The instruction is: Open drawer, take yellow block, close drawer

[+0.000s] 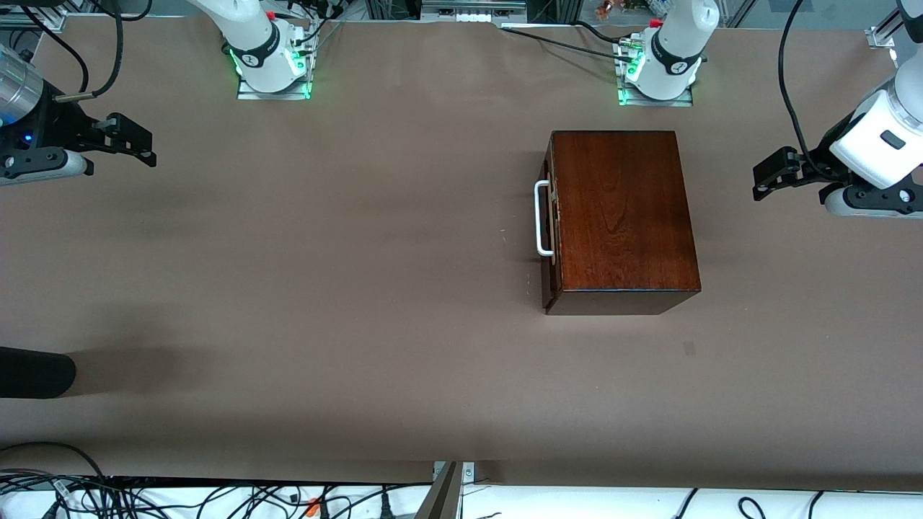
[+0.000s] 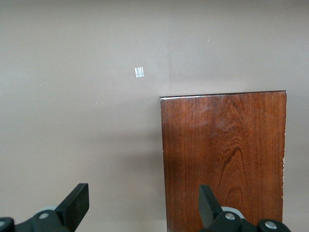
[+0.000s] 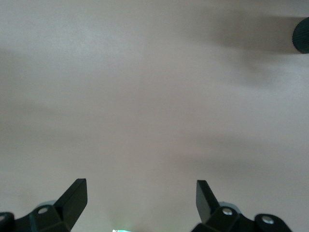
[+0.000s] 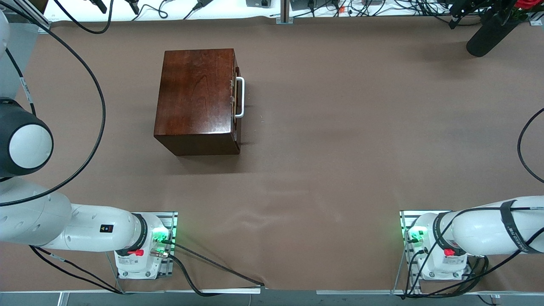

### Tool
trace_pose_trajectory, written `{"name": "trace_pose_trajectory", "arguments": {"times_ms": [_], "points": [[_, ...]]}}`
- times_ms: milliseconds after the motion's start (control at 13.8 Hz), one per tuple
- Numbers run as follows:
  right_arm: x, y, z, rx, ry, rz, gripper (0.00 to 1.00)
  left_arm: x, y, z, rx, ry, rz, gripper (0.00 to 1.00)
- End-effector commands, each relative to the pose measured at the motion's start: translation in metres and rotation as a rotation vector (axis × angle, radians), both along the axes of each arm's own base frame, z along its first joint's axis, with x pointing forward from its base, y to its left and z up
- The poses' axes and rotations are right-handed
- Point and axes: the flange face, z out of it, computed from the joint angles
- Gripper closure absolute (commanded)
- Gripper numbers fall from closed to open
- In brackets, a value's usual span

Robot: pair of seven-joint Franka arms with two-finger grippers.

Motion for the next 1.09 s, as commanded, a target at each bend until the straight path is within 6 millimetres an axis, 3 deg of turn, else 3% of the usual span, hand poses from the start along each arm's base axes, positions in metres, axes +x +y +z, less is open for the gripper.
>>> {"name": "trace_pose_trajectory", "arguments": {"times_ms": [0, 581, 799, 1017], "points": [[0.0, -0.002, 0.003, -0.014, 0.004, -0.01, 0.0, -0.006, 0.001, 0.009, -0.008, -0.013, -0.015, 0.0], [0.001, -0.002, 0.004, -0.013, 0.001, -0.01, 0.0, -0.006, -0.005, 0.009, -0.024, -0.013, -0.011, 0.0], [0.001, -0.002, 0.004, -0.012, 0.001, -0.01, 0.0, -0.009, -0.019, 0.008, -0.025, -0.005, -0.011, 0.0], [0.001, -0.002, 0.004, -0.012, 0.001, -0.01, 0.0, -0.015, -0.054, 0.008, -0.027, 0.004, -0.018, 0.0]]}}
